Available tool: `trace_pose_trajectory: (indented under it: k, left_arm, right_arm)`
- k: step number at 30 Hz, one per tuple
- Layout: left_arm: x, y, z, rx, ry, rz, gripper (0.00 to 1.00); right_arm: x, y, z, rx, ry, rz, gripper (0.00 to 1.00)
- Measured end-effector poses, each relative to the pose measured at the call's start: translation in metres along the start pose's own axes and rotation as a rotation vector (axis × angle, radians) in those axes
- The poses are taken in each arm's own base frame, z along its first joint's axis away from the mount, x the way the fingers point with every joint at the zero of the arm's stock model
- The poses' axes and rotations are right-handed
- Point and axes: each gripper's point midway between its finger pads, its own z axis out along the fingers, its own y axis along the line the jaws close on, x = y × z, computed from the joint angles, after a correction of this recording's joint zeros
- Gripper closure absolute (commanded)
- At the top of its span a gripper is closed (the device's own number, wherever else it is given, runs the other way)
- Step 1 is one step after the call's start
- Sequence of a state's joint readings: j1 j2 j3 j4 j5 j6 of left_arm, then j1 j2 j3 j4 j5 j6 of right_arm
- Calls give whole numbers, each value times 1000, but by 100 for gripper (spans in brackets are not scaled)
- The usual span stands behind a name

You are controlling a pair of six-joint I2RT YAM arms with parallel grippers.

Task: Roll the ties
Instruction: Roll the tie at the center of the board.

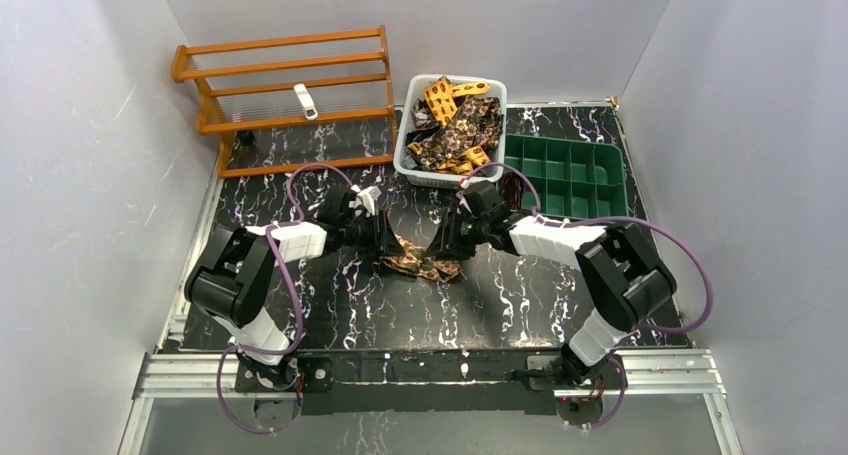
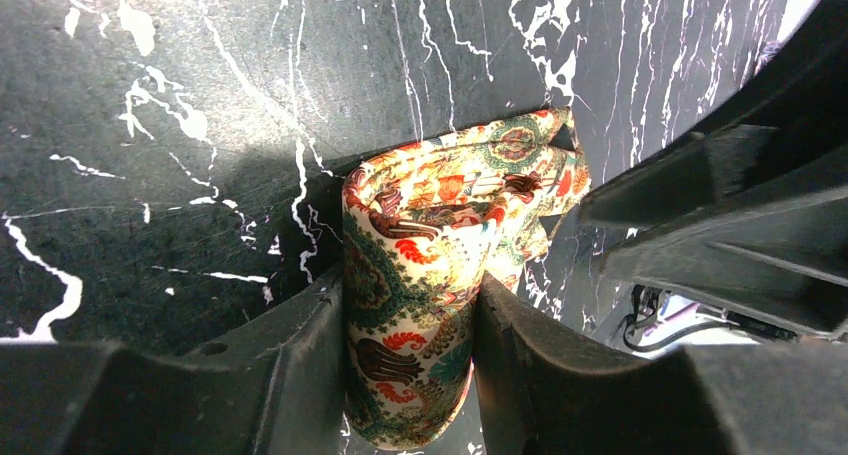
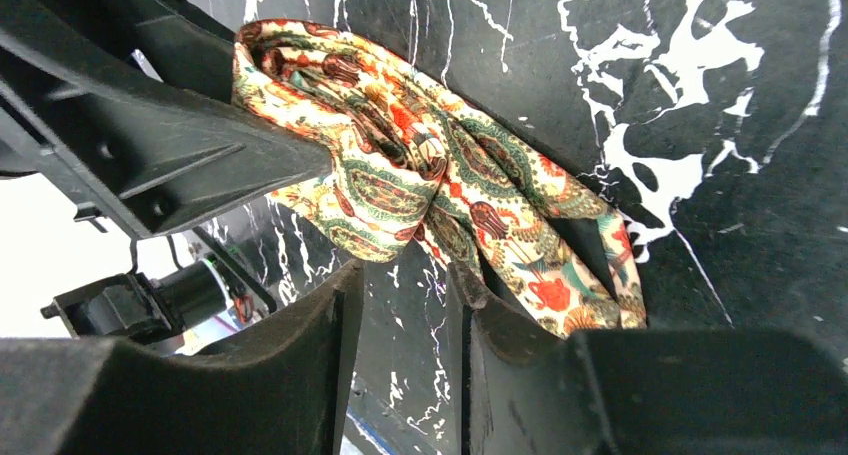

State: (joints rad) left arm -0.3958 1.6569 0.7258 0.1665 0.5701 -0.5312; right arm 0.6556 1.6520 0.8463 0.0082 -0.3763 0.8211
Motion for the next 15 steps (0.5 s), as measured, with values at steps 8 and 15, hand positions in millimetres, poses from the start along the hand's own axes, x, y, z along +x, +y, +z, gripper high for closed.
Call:
trace_pose_trajectory:
  k: [8,15]
  left_arm:
    - [-3,2,-4,-53,-37,-24,59]
    - [-4,1,-8,-121,-65,1,60]
  right_arm:
    - [-2,-24,-3,114,-30,-34,63]
    - [5,-36,2,148,-1,-23,65]
